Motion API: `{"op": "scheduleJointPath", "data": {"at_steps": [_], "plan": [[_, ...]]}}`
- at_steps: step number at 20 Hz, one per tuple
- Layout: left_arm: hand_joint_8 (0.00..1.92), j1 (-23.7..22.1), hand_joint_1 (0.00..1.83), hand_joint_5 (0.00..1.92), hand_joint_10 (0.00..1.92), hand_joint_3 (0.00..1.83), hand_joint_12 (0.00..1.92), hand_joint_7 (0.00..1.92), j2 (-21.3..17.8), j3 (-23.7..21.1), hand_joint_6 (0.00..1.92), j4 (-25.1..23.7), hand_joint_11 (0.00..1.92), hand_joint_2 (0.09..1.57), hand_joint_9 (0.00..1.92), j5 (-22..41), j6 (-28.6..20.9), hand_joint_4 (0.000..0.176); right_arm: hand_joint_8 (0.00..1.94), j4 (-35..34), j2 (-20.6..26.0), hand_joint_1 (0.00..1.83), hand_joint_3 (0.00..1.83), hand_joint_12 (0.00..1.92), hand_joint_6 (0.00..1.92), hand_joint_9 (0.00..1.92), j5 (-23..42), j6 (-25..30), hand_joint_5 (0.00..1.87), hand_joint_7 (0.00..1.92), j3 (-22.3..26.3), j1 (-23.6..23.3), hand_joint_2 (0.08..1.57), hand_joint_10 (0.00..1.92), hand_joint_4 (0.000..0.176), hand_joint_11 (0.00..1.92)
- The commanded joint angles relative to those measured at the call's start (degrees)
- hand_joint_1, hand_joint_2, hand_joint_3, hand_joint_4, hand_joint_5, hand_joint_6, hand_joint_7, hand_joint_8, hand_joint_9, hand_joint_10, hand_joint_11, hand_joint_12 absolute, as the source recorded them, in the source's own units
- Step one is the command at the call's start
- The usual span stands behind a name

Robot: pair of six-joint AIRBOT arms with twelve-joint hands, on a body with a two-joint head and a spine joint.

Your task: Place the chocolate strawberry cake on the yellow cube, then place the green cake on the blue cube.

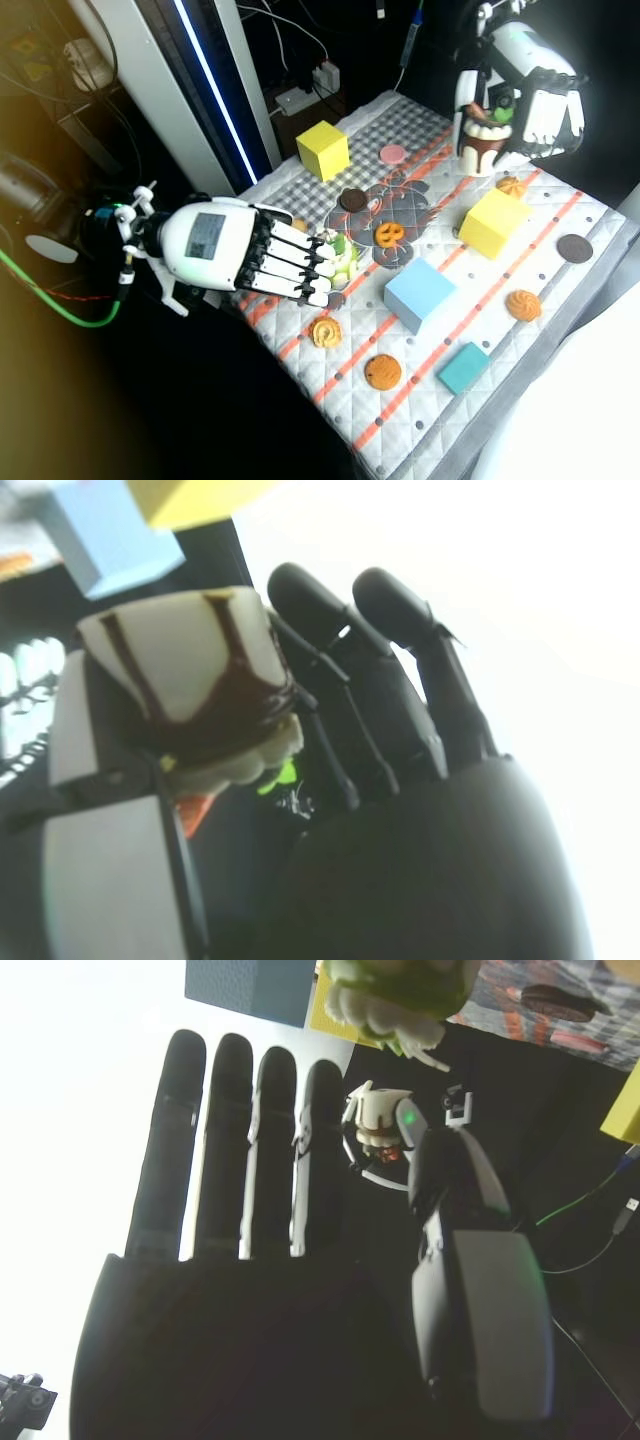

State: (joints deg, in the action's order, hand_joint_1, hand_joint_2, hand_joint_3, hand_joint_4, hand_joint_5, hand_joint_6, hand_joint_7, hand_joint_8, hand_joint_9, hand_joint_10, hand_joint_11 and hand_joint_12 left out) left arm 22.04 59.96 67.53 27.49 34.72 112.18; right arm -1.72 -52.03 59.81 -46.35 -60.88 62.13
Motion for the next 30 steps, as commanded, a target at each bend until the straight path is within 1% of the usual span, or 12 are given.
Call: {"op": "scheduleJointPath", "data": {"at_steps": [1, 5, 8, 13, 17, 18, 19, 21, 23, 27, 28, 30], "plan": [[1.09, -1.54, 1.27, 1.07, 1.15, 0.0, 1.69, 1.06, 0.28, 0.98, 0.63, -0.81, 0.6, 1.08, 0.94, 4.22, -0.38, 0.0, 0.01, -0.7, -0.21, 0.42, 0.0, 0.41, 0.0, 0.66, 6.92, 0.3, 0.66, 0.66, -0.25, -0.21, 1.26, 0.01, 0.018, 0.48], [1.15, -3.79, 1.25, 0.99, 1.16, 0.0, 1.74, 1.02, 3.07, 4.75, 0.77, -0.24, 0.2, 1.11, 0.78, 1.23, -0.39, 0.0, 0.0, -0.68, -0.49, 0.41, 0.0, 0.58, 0.01, 0.69, 6.92, 0.38, 0.67, 0.71, -0.47, -0.21, 1.27, 0.0, 0.0, 0.43], [1.17, -4.49, 1.24, 0.96, 1.24, 0.0, 1.85, 1.0, 4.45, 6.71, 0.83, 0.25, 0.2, 1.12, 0.76, -0.72, -0.39, 0.0, 0.0, -0.66, -0.5, 0.39, 0.0, 0.59, 0.0, 0.69, 6.94, 0.58, 0.67, 0.72, -0.46, -0.21, 1.27, 0.0, 0.0, 0.44], [1.16, -4.67, 1.21, 0.85, 0.95, 0.0, 1.63, 0.97, 6.59, 9.53, 1.03, 1.45, 0.2, 1.15, 0.8, -3.37, -0.4, 0.0, 0.0, -0.57, -0.5, 0.37, 0.0, 0.52, 0.0, 0.66, 7.97, 0.94, 0.66, 0.71, -0.42, -0.21, 1.27, 0.0, 0.0, 0.44], [1.15, -4.68, 1.22, 0.87, 0.95, 0.0, 1.61, 0.98, 7.04, 10.58, 0.99, 1.74, 0.26, 1.14, 0.81, -4.74, -0.4, 0.0, 0.0, 0.06, -0.46, 0.31, 0.0, 0.43, 0.0, 0.66, 10.16, 2.37, 0.66, 0.7, -0.09, -0.07, 1.29, 0.0, 0.0, 0.47], [0.82, -4.73, 1.06, 0.91, 0.95, 0.0, 1.57, 0.89, 7.19, 10.85, 1.05, 1.78, 0.27, 1.14, 0.8, -4.88, -0.4, 0.068, 0.0, 0.17, -0.45, 0.3, 0.0, 0.26, 0.0, 0.64, 10.6, 2.69, 0.66, 0.69, -0.07, 0.03, 1.29, 0.0, 0.0, 0.52], [0.67, -4.79, 1.04, 0.94, 0.99, 0.0, 1.59, 0.92, 7.44, 11.23, 1.03, 1.84, 0.29, 1.12, 0.8, -5.06, -0.41, 0.108, 0.0, 0.3, -0.44, 0.31, 0.0, 0.21, 0.0, 0.65, 11.17, 3.04, 0.68, 0.7, -0.06, 0.11, 1.28, 0.0, 0.0, 0.55], [0.65, -4.77, 1.04, 0.97, 1.05, 0.0, 1.64, 0.94, 7.71, 11.62, 1.0, 2.11, 0.31, 1.11, 0.8, -5.21, -0.41, 0.115, 0.0, 0.36, -0.44, 0.3, 0.0, 0.18, 0.0, 0.64, 11.63, 3.2, 0.67, 0.7, -0.06, 0.13, 1.29, 0.0, 0.0, 0.54], [0.66, -4.72, 1.02, 0.96, 1.03, 0.0, 1.59, 0.89, 7.98, 12.07, 1.01, 2.38, 0.26, 1.11, 0.75, -5.64, -0.41, 0.159, 0.01, 0.37, -0.44, 0.3, 0.0, 0.18, 0.01, 0.64, 11.72, 3.28, 0.68, 0.71, -0.06, 0.13, 1.29, 0.0, 0.0, 0.55], [0.6, -4.24, 1.01, 0.95, 0.96, 0.0, 1.55, 0.9, 8.48, 12.58, 1.02, 3.2, 0.23, 1.12, 0.76, -5.74, -0.41, 0.174, 0.0, 0.34, -0.41, 0.36, 0.0, 0.17, 0.0, 0.62, 11.83, 3.54, 0.62, 0.67, -0.07, 0.39, 1.31, 0.0, 0.007, 0.55], [0.63, -4.08, 1.0, 0.93, 0.98, 0.0, 1.57, 0.88, 8.51, 12.61, 1.05, 3.29, 0.22, 1.13, 0.73, -5.83, -0.41, 0.176, 0.0, 0.34, -0.41, 0.35, 0.0, 0.17, 0.0, 0.62, 11.83, 3.55, 0.61, 0.67, -0.07, 0.42, 1.31, 0.0, 0.026, 0.55], [0.61, -3.75, 0.99, 0.92, 0.95, 0.0, 1.55, 0.88, 8.58, 12.76, 1.06, 3.56, 0.21, 1.13, 0.73, -6.03, -0.41, 0.176, 0.0, 0.31, -0.41, 0.35, 0.0, 0.17, 0.0, 0.63, 11.84, 3.58, 0.62, 0.68, -0.07, 0.52, 1.32, 0.0, 0.021, 0.56]]}}
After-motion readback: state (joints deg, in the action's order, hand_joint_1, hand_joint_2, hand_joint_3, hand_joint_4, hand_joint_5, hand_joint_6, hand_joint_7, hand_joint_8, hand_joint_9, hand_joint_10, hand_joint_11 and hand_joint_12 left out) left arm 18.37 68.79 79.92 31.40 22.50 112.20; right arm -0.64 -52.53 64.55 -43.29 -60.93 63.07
